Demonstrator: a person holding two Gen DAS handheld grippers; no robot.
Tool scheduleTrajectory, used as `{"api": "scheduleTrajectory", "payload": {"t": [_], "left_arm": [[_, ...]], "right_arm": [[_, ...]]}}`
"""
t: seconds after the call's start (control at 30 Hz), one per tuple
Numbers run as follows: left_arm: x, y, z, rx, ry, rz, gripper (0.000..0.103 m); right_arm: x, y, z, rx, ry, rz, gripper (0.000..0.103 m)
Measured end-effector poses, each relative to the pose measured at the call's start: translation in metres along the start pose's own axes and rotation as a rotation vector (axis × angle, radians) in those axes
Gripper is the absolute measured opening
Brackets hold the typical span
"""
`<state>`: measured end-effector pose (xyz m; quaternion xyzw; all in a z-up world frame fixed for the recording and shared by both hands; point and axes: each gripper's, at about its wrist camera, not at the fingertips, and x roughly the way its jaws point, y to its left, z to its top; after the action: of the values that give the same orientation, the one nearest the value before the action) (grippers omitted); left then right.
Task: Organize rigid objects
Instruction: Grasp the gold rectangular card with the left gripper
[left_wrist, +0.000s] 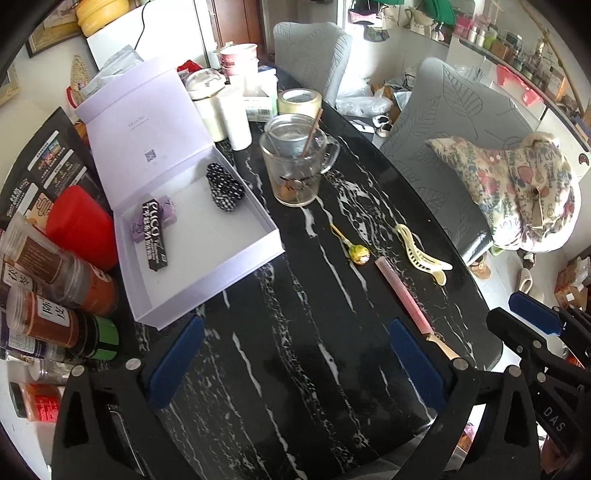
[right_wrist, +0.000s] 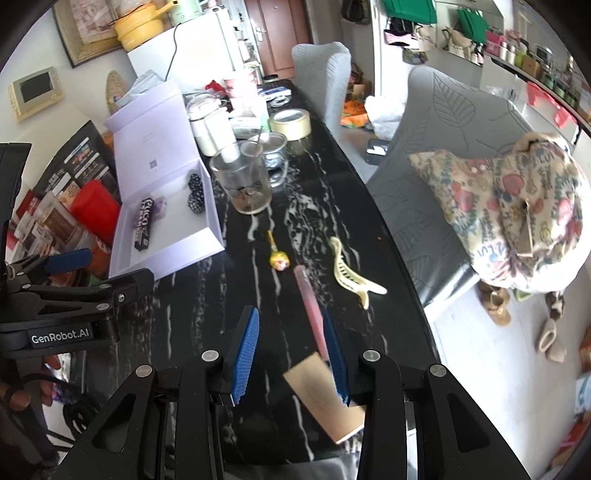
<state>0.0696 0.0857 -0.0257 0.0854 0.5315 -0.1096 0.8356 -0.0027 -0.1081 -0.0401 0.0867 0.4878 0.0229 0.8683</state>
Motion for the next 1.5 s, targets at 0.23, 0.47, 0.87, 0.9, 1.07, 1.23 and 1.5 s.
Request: {"api": "scheduleTrajectory", "payload": {"t": [0.23, 0.47, 0.87, 0.9, 1.07, 1.23, 1.5], "left_arm": [[0.011, -0.025, -0.003, -0.003, 0.038, -0.003, 0.103], [0.028, -0.040, -0.005, -0.048, 0.085, 0.017, 0.103], [0.049, -0.070, -0.020, -0.047, 0.099, 0.006, 0.103], [0.050, -0.073, -0.023, -0.048, 0.103, -0.005, 0.103], [0.060, -0.087, -0.036, -0.096, 0.153, -0.048, 0.103], [0.073, -0.101, -0.050, -0.192, 0.227, -0.049, 0.103], [0.096, -0.126, -0.065, -0.224, 0.290, -0.091, 0.103]], "right_arm": [[0.003, -0.021, -0.004, -0.008, 0.023, 0.009, 0.036], [0.011, -0.045, -0.008, -0.019, 0.063, 0.032, 0.036], [0.036, -0.074, -0.021, -0.051, 0.144, 0.074, 0.036], [0.038, -0.077, -0.022, -0.052, 0.152, 0.078, 0.036], [0.044, -0.093, -0.031, -0.065, 0.188, 0.077, 0.036], [0.046, -0.113, -0.045, -0.038, 0.205, 0.076, 0.036], [0.047, -0.138, -0.062, 0.001, 0.232, 0.046, 0.036]]}}
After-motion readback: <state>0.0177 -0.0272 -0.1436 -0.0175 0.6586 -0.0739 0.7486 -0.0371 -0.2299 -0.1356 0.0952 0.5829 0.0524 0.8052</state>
